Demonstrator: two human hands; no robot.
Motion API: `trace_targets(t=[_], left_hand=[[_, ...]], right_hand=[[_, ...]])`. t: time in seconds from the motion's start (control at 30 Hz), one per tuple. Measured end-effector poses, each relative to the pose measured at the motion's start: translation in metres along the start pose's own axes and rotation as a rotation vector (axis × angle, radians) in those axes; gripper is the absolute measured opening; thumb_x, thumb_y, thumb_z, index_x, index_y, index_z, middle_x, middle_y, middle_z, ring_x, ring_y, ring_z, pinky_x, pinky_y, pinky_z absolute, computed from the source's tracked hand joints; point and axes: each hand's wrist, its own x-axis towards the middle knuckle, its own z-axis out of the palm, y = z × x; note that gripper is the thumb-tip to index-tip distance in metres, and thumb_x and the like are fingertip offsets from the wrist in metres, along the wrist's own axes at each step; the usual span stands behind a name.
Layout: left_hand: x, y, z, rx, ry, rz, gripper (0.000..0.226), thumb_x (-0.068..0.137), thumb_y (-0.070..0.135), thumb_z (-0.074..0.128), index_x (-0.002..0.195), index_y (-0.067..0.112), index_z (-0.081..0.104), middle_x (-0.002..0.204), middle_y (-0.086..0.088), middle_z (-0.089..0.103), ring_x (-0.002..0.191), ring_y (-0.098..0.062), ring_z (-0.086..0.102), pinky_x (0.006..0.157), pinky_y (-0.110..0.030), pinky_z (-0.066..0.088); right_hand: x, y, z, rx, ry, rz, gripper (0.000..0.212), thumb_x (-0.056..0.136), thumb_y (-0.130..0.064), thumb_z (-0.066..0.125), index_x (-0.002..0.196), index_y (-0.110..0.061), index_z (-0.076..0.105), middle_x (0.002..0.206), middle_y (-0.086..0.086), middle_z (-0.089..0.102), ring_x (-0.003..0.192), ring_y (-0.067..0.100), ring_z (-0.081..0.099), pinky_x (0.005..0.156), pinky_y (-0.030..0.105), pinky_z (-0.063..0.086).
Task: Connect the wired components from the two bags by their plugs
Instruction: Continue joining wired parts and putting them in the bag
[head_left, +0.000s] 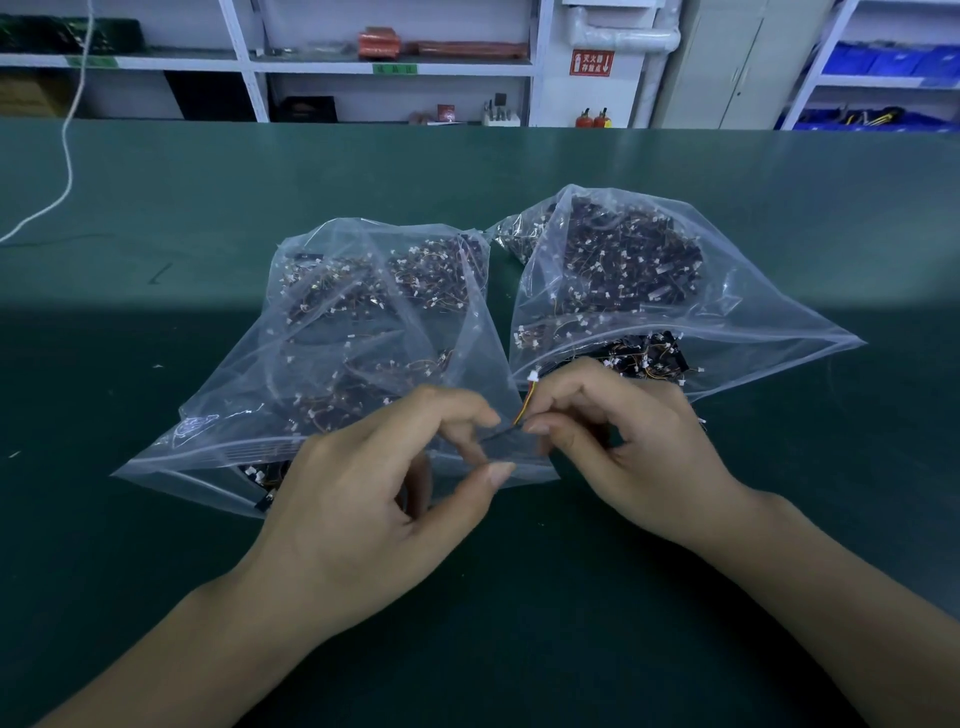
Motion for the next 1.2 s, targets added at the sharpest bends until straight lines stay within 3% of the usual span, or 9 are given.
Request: trace_targets(t=[0.17, 0.27, 0.4, 0.53, 0.67, 0.8, 0.97, 1.1, 1.2], left_hand=[[0.001, -0.001, 0.000, 0.016, -0.010, 0.018, 0.014, 0.101, 0.038, 0.069, 0.115, 0.036, 0.065, 0.097, 0.023, 0.068, 0.059, -0.005, 0.060, 0.055, -0.017, 0.046], [0.001, -0.001, 0.000, 0.044, -0.019, 0.019, 0.004, 0.102, 0.033, 0.069, 0.101, 0.030, 0.071, 0.083, 0.021, 0.064, 0.059, -0.005, 0.058, 0.056, -0.017, 0.044], [0.001, -0.003, 0.000, 0.100, -0.029, 0.024, 0.028, 0.103, 0.035, 0.069, 0.078, 0.023, 0.071, 0.066, 0.022, 0.053, 0.055, -0.002, 0.053, 0.050, -0.024, 0.044], [0.003, -0.001, -0.001, 0.245, -0.039, 0.088, 0.046, 0.103, 0.042, 0.066, 0.063, 0.023, 0.059, 0.061, 0.020, 0.039, 0.054, 0.000, 0.042, 0.047, -0.027, 0.040], [0.004, -0.003, -0.005, 0.301, -0.013, 0.078, 0.046, 0.105, 0.043, 0.064, 0.064, 0.022, 0.056, 0.061, 0.017, 0.044, 0.059, -0.004, 0.050, 0.048, -0.030, 0.042], [0.007, -0.007, -0.008, 0.425, -0.056, 0.026, 0.049, 0.107, 0.046, 0.057, 0.064, 0.022, 0.053, 0.061, 0.011, 0.049, 0.061, -0.009, 0.052, 0.047, -0.029, 0.041], [0.006, -0.013, -0.011, 0.515, -0.084, -0.019, 0.047, 0.107, 0.040, 0.053, 0.065, 0.024, 0.039, 0.063, 0.011, 0.038, 0.057, -0.010, 0.040, 0.051, -0.020, 0.024], [0.006, -0.022, -0.012, 0.572, -0.132, -0.040, 0.030, 0.105, 0.031, 0.053, 0.077, 0.023, 0.055, 0.076, 0.012, 0.054, 0.073, -0.016, 0.054, 0.073, -0.029, 0.037], [0.006, -0.027, -0.018, 0.642, -0.182, -0.094, 0.013, 0.103, 0.021, 0.057, 0.094, 0.022, 0.066, 0.094, 0.008, 0.069, 0.090, -0.022, 0.066, 0.077, -0.038, 0.045]], right_hand=[[0.004, 0.025, -0.023, -0.324, 0.064, 0.126, 0.012, 0.099, -0.033, 0.072, 0.093, -0.023, 0.072, 0.075, -0.035, 0.056, 0.058, -0.002, 0.050, 0.059, 0.013, 0.036], [0.001, 0.039, -0.030, -0.458, 0.043, 0.216, 0.017, 0.095, -0.042, 0.070, 0.089, -0.027, 0.074, 0.072, -0.027, 0.060, 0.064, -0.006, 0.054, 0.059, 0.024, 0.042], [0.001, 0.051, -0.037, -0.488, 0.102, 0.327, 0.013, 0.094, -0.039, 0.077, 0.086, -0.028, 0.075, 0.072, -0.016, 0.069, 0.066, 0.005, 0.064, 0.066, 0.038, 0.058], [0.001, 0.055, -0.043, -0.476, 0.190, 0.376, 0.010, 0.091, -0.032, 0.082, 0.088, -0.024, 0.078, 0.073, -0.014, 0.072, 0.069, 0.012, 0.068, 0.070, 0.041, 0.060], [-0.001, 0.057, -0.049, -0.537, 0.223, 0.376, 0.008, 0.090, -0.025, 0.085, 0.087, -0.023, 0.078, 0.076, -0.016, 0.069, 0.070, 0.005, 0.065, 0.069, 0.033, 0.058], [-0.005, 0.067, -0.048, -0.554, 0.160, 0.512, 0.014, 0.090, -0.020, 0.083, 0.084, -0.028, 0.074, 0.069, -0.024, 0.062, 0.066, -0.004, 0.059, 0.066, 0.027, 0.047], [-0.003, 0.063, -0.048, -0.557, 0.150, 0.497, 0.013, 0.090, -0.011, 0.081, 0.088, -0.023, 0.076, 0.066, -0.008, 0.059, 0.064, 0.011, 0.057, 0.066, 0.031, 0.045], [0.000, 0.055, -0.048, -0.564, 0.170, 0.466, 0.019, 0.087, -0.001, 0.072, 0.090, -0.020, 0.074, 0.056, -0.006, 0.046, 0.057, 0.014, 0.050, 0.065, 0.031, 0.045], [0.001, 0.048, -0.044, -0.535, 0.179, 0.468, 0.022, 0.086, 0.002, 0.067, 0.091, -0.019, 0.073, 0.049, -0.006, 0.037, 0.051, 0.020, 0.044, 0.063, 0.027, 0.048]])
